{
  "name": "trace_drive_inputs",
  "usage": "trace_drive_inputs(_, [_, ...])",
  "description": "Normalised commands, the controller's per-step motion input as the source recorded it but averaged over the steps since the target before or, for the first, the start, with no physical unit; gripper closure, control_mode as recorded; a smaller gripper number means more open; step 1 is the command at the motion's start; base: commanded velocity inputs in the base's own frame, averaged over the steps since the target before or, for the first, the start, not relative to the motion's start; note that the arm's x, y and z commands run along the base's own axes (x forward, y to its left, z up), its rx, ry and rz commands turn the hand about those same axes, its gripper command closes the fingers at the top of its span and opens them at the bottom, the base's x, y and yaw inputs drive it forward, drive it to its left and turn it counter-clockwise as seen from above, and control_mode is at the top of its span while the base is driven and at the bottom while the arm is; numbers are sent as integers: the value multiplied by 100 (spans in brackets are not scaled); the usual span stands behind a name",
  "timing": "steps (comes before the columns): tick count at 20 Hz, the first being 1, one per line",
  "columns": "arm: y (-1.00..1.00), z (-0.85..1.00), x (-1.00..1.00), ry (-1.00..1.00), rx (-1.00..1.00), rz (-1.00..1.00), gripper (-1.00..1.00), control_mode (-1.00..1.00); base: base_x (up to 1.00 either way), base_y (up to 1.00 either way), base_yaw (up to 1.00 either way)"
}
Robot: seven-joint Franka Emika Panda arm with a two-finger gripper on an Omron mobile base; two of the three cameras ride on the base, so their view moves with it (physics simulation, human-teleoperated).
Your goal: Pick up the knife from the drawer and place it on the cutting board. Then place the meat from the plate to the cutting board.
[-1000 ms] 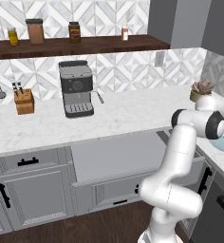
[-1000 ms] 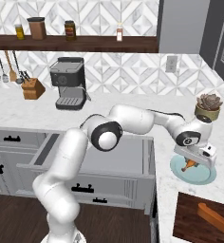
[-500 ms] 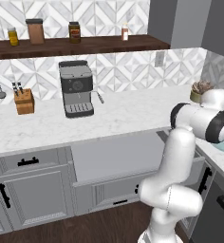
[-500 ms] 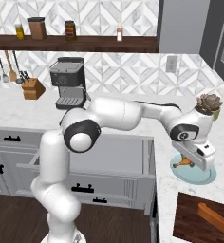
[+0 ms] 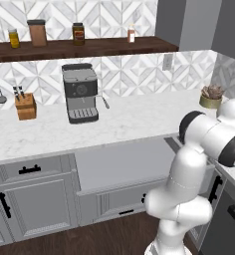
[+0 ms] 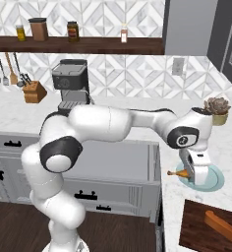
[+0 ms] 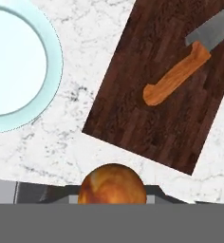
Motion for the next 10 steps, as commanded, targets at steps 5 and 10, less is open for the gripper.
trace_drive_inputs(5, [4,10,-61,20,-2,-61,100,-100,0,0,0])
trace_drive_inputs(10, [-38,1,-44,26,-2,-50,100,-100,0,0,0])
